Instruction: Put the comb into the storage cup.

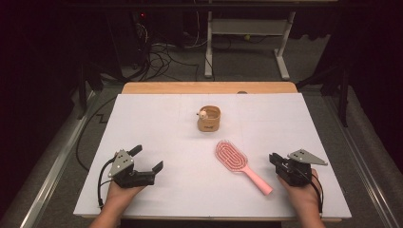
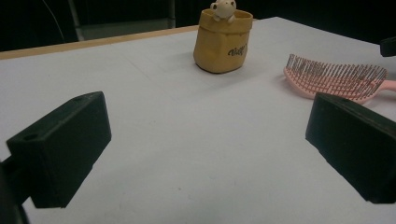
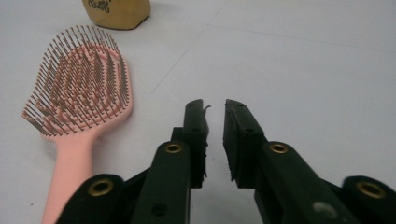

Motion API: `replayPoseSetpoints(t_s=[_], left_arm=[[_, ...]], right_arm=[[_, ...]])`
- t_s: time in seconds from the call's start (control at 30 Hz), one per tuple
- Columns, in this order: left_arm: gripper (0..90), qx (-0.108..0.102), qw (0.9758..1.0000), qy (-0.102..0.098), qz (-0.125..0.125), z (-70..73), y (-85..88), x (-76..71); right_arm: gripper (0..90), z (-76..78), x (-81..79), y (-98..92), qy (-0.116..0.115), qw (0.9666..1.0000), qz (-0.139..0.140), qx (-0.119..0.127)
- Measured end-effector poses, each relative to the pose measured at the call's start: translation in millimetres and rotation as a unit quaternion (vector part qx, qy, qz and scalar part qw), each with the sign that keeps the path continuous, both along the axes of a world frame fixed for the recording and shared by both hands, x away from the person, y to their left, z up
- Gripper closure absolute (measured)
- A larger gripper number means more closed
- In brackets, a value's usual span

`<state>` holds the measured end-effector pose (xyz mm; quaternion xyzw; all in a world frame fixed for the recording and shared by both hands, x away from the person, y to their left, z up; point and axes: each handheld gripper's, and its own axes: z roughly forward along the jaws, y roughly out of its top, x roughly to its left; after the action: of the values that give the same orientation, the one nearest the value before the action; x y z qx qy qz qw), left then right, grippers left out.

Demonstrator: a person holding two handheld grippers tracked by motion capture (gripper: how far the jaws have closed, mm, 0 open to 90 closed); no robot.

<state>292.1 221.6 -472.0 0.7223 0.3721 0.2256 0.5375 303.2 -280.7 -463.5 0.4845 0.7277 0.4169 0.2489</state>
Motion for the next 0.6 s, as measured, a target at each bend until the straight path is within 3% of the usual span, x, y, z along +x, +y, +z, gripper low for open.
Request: replayPoseSetpoints(t_s=[0.13, 0.17, 0.37, 0.6], left_arm=[[1.3, 0.000, 1.0000, -0.001, 0.000, 0.2, 0.3, -0.1], [1.8, -0.001, 1.0000, -0.001, 0.001, 0.4, 0.6, 0.0], [3.9, -0.005, 1.0000, 0.000, 0.002, 0.6, 2.6, 0.6], [3.5, 0.001, 1.0000, 0.004, 0.001, -0.5, 2.4, 2.6]], right_arm=[[71.3, 0.2, -0.1, -0.8, -0.005, 1.0000, -0.001, 0.004], [65.7, 0.9, 0.0, -1.7, -0.008, 0.9999, -0.001, 0.008], [57.7, 1.7, -0.4, -3.3, -0.014, 0.9998, -0.005, 0.015], [44.1, -0.6, 2.0, -2.9, -0.008, 0.9994, 0.000, 0.035]])
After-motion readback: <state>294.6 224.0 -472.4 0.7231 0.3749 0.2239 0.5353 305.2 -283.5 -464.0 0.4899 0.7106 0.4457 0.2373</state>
